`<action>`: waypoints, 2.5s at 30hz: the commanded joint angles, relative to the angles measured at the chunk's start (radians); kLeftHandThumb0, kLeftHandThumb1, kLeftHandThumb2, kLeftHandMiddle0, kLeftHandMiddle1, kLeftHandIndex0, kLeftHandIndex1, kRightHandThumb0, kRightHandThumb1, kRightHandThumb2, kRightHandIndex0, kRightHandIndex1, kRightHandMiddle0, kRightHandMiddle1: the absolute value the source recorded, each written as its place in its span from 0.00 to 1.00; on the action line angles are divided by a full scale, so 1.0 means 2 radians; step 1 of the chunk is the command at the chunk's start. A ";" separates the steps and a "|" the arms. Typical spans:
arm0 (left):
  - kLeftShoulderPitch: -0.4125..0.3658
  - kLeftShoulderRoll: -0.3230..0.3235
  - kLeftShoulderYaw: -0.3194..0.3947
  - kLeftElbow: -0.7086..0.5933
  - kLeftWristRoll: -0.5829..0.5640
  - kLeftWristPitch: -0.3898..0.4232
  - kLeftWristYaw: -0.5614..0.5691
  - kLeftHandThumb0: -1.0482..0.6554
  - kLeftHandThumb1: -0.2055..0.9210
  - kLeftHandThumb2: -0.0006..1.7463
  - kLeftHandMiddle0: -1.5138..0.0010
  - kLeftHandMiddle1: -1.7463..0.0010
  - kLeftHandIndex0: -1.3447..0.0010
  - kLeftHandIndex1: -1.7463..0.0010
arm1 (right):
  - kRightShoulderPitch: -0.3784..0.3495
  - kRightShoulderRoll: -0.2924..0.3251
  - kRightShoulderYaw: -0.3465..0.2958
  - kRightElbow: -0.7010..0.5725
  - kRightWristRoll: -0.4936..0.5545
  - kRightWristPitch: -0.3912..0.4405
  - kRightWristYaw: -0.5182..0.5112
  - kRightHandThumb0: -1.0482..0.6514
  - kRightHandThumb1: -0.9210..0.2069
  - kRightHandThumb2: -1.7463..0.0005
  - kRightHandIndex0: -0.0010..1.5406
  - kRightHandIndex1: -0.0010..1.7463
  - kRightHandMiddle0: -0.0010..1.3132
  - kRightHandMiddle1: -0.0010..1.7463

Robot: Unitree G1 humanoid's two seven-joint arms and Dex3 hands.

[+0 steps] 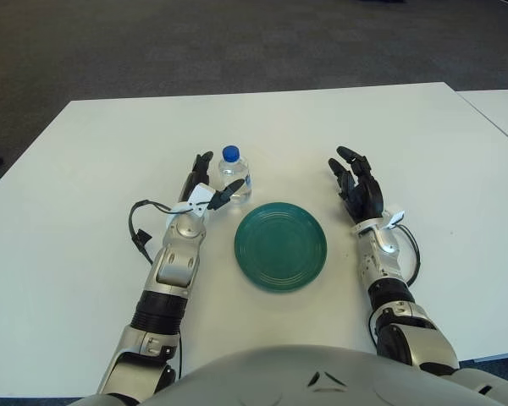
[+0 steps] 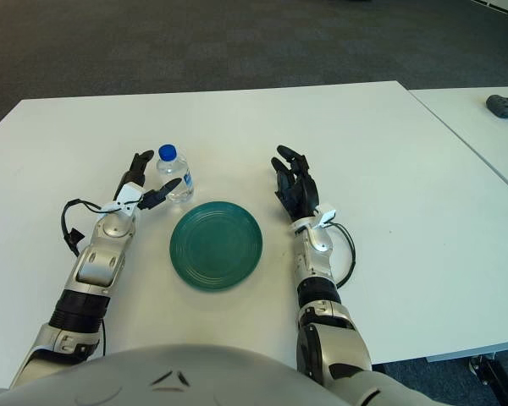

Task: Put the bottle into the plate.

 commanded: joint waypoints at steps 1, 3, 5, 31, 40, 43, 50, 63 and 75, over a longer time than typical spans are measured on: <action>-0.010 0.006 -0.008 0.010 0.009 0.008 -0.005 0.00 1.00 0.16 0.93 1.00 1.00 0.75 | 0.042 0.026 0.004 0.016 0.003 -0.007 -0.002 0.11 0.00 0.74 0.30 0.30 0.00 0.45; -0.012 0.005 -0.010 0.014 0.009 0.008 -0.005 0.00 1.00 0.17 0.93 1.00 1.00 0.75 | 0.043 0.027 0.006 0.013 0.004 -0.005 -0.003 0.12 0.00 0.75 0.30 0.30 0.00 0.44; -0.015 0.004 -0.012 0.021 0.009 0.008 -0.005 0.00 1.00 0.17 0.92 1.00 1.00 0.75 | 0.044 0.028 0.007 0.010 0.004 0.000 -0.004 0.13 0.00 0.76 0.31 0.31 0.00 0.44; -0.081 -0.019 -0.019 0.123 -0.003 -0.024 0.003 0.00 1.00 0.15 0.90 0.99 1.00 0.71 | 0.057 0.041 0.020 -0.007 0.003 0.001 -0.009 0.11 0.00 0.76 0.33 0.32 0.00 0.44; -0.089 -0.038 -0.023 0.144 -0.007 -0.042 0.011 0.00 1.00 0.15 0.88 0.99 1.00 0.69 | 0.059 0.046 0.019 -0.009 0.004 -0.001 -0.011 0.12 0.00 0.78 0.33 0.32 0.00 0.43; -0.101 -0.047 -0.022 0.163 -0.010 -0.052 0.014 0.00 1.00 0.14 0.87 0.98 1.00 0.69 | 0.060 0.046 0.020 -0.010 0.001 -0.001 -0.014 0.12 0.00 0.78 0.34 0.32 0.00 0.42; -0.117 -0.061 -0.019 0.194 -0.016 -0.073 0.020 0.00 1.00 0.13 0.83 0.97 1.00 0.65 | 0.063 0.047 0.023 -0.010 -0.005 -0.007 -0.020 0.10 0.00 0.75 0.33 0.31 0.00 0.42; -0.127 -0.097 -0.007 0.222 -0.017 -0.109 0.089 0.30 0.54 0.65 0.45 0.04 0.58 0.02 | 0.068 0.042 0.025 -0.008 -0.013 -0.014 -0.026 0.08 0.00 0.72 0.34 0.32 0.00 0.48; -0.120 -0.117 -0.005 0.224 -0.035 -0.164 0.107 0.32 0.38 0.81 0.23 0.00 0.49 0.00 | 0.065 0.043 0.018 -0.001 -0.004 -0.025 -0.021 0.08 0.00 0.73 0.35 0.33 0.00 0.48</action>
